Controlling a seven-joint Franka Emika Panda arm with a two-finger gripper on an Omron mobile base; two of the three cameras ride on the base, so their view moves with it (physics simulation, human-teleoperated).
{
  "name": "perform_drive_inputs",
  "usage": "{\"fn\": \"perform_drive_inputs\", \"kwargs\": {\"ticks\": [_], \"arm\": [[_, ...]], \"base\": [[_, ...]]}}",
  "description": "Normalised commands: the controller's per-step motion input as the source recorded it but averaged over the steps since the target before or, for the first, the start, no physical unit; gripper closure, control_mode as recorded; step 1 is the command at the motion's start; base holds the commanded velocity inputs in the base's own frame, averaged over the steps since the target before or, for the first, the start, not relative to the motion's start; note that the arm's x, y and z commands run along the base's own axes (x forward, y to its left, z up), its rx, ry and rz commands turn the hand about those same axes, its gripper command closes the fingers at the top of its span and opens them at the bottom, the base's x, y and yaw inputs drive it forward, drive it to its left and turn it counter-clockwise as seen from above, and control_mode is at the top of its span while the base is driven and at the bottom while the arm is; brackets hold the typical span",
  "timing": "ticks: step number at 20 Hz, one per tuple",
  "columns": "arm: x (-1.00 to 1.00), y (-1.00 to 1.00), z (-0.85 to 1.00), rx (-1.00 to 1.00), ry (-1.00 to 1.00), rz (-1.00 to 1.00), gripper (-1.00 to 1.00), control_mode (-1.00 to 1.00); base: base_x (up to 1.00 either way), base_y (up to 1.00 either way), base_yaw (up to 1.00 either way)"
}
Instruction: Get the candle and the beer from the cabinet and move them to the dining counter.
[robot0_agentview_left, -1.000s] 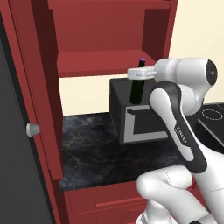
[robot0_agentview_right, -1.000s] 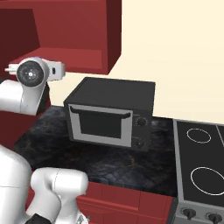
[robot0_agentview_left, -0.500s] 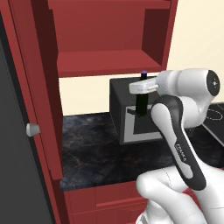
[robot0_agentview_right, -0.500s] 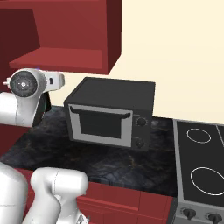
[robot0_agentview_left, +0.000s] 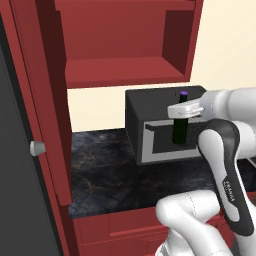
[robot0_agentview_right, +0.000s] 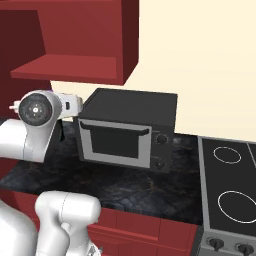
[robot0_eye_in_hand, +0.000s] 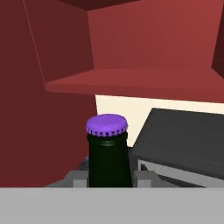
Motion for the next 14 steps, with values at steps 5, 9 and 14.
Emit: {"fn": "perform_drive_inputs", "kwargs": {"ticks": [5, 9, 14], "arm": [[-0.35, -0.17, -0.04, 0.0, 0.04, -0.03, 1.0, -1.0], [-0.16, 0.0, -0.02, 0.0, 0.07, -0.13, 1.0, -1.0], [-0.12, -0.06, -0.02, 0.0, 0.05, -0.15, 1.0, -1.0]], "base": [[0.0, 0.0, 0.0], [0.0, 0.0, 0.0], [0.0, 0.0, 0.0]]}}
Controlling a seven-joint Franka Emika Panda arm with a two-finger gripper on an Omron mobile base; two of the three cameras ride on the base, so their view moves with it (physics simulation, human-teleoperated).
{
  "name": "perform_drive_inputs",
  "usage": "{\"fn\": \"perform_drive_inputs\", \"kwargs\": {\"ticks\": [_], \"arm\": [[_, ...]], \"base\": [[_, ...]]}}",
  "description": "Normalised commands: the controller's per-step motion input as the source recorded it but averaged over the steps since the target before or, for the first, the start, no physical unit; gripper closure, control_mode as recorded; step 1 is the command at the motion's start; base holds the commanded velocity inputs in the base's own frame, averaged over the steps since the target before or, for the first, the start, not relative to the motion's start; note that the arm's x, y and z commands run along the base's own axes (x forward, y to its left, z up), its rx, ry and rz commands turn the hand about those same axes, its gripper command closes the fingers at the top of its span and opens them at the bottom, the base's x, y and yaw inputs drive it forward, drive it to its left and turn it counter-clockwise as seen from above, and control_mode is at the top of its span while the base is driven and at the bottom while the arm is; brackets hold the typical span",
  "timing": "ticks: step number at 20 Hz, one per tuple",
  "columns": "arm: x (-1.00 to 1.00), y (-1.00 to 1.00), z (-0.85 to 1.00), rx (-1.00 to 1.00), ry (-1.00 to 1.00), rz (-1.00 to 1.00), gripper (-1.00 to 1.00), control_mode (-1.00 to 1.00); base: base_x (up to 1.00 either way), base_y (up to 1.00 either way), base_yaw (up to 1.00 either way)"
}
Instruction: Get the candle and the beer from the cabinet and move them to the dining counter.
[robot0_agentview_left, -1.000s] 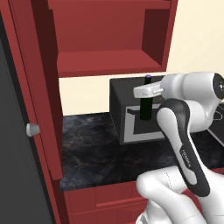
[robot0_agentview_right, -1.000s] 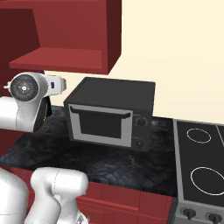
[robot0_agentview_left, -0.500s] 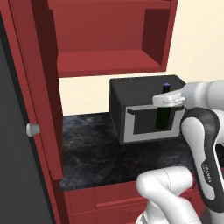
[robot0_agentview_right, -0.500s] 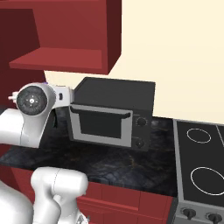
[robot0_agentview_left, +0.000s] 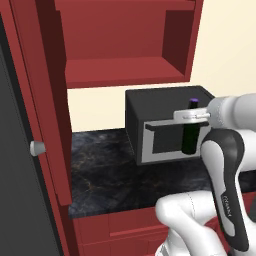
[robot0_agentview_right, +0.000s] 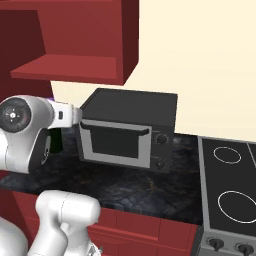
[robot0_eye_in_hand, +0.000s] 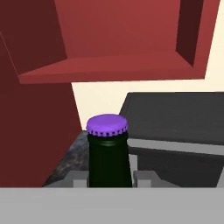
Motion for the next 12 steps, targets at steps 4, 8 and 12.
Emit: {"fn": "perform_drive_inputs", "kwargs": {"ticks": [4, 8, 12], "arm": [[-0.01, -0.01, -0.03, 0.0, 0.0, -0.07, 1.0, -1.0], [0.0, 0.0, -0.02, 0.0, 0.0, 0.0, 1.0, -1.0], [0.0, 0.0, -0.01, 0.0, 0.0, 0.0, 1.0, -1.0]], "base": [[0.0, 0.0, 0.0], [0.0, 0.0, 0.0], [0.0, 0.0, 0.0]]}}
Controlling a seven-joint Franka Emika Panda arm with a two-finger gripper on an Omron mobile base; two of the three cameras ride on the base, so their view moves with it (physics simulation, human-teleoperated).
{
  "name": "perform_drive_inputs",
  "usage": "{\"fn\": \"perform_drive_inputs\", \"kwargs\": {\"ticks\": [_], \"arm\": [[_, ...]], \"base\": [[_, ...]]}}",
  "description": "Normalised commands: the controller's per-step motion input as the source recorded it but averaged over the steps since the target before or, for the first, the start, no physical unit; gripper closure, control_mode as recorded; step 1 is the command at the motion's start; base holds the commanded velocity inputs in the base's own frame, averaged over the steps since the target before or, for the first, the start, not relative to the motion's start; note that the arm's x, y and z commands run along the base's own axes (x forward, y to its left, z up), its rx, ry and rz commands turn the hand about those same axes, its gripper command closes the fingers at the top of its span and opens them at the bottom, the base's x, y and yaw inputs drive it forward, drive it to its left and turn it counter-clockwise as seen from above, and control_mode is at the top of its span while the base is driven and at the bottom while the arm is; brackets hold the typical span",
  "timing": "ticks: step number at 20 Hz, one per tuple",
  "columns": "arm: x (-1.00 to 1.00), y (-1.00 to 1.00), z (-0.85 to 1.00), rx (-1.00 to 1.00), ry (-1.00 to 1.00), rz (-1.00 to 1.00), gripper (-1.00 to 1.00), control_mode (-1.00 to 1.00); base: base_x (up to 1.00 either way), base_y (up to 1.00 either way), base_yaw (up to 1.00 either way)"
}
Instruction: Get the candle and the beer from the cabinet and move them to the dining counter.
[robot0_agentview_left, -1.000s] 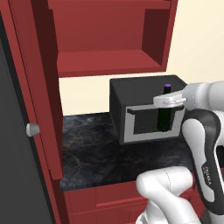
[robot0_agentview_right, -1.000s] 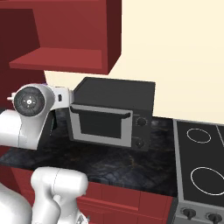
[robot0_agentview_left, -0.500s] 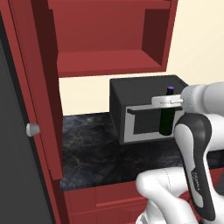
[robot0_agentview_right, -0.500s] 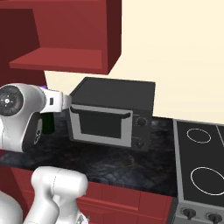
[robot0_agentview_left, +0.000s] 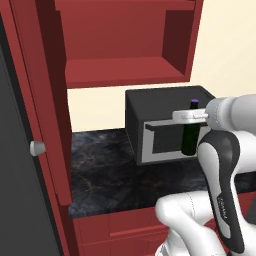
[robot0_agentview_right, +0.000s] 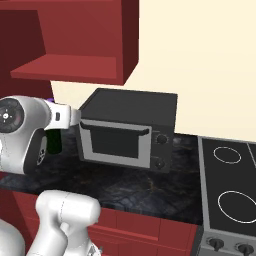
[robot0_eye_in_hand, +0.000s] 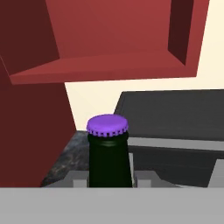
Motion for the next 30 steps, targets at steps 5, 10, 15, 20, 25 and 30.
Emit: {"fn": "perform_drive_inputs", "kwargs": {"ticks": [5, 10, 15, 20, 25, 30], "arm": [[0.0, 0.0, -0.03, 0.0, 0.0, 0.0, 1.0, 1.0], [0.0, 0.0, 0.0, 0.0, 0.0, 0.0, 1.0, 1.0], [0.0, 0.0, 0.0, 0.0, 0.0, 0.0, 1.0, 1.0], [0.0, 0.0, 0.0, 0.0, 0.0, 0.0, 1.0, 1.0], [0.0, 0.0, 0.0, 0.0, 0.0, 0.0, 1.0, 1.0], [0.0, 0.0, 0.0, 0.0, 0.0, 0.0, 1.0, 1.0]], "base": [[-0.02, 0.0, 0.0], [-0.71, -0.07, 0.0], [-1.0, -0.42, 0.03], [-0.88, -0.22, 0.41], [-0.23, -0.06, 0.89], [0.04, 0.0, 1.0]]}}
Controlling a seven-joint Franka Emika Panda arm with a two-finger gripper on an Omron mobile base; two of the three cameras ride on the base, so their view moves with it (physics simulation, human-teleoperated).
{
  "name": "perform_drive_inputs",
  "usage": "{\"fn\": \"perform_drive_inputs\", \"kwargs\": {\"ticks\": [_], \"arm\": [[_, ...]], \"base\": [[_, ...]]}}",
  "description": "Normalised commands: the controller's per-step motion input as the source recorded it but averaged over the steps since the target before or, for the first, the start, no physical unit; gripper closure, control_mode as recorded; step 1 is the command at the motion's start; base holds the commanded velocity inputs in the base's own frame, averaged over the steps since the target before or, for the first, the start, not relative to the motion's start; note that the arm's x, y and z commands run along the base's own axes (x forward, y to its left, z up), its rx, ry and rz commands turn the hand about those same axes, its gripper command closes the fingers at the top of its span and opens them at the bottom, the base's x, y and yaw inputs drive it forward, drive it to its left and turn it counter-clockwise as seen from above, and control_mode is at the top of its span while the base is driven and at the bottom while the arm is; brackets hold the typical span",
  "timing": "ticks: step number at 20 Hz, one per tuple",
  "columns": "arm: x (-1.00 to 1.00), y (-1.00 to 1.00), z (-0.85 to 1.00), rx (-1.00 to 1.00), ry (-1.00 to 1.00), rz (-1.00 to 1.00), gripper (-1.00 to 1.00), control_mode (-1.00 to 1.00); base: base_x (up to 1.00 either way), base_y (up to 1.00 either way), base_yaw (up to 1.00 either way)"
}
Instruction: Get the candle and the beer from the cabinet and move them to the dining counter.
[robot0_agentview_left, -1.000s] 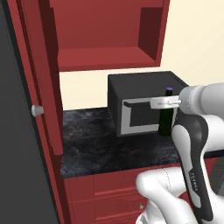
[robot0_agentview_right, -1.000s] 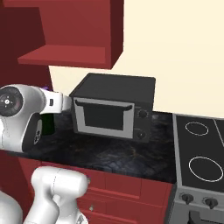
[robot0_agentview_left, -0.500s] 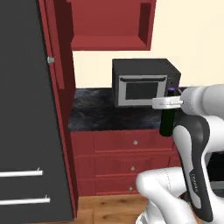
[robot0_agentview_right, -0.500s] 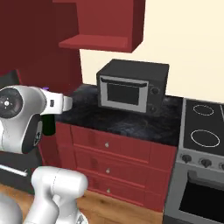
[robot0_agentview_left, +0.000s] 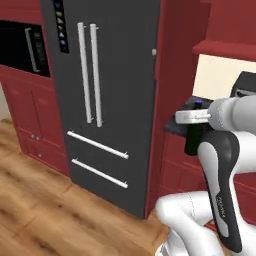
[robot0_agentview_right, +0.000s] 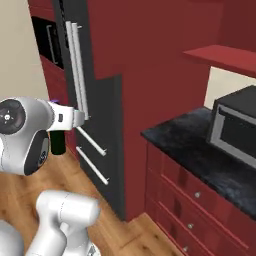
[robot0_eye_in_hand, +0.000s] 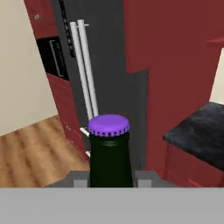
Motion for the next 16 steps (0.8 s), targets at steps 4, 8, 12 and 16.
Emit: {"fn": "perform_drive_inputs", "kwargs": {"ticks": [4, 8, 12, 16], "arm": [[0.0, 0.0, 0.0, 0.0, 0.0, 0.0, 1.0, 1.0], [0.0, 0.0, 0.0, 0.0, 0.0, 0.0, 1.0, 1.0], [0.0, 0.0, 0.0, 0.0, 0.0, 0.0, 1.0, 1.0], [0.0, 0.0, 0.0, 0.0, 0.0, 0.0, 1.0, 1.0]], "base": [[0.09, 0.0, 0.99], [0.14, 0.0, 0.97], [0.64, 0.0, 0.61], [1.0, 0.03, 0.25]]}}
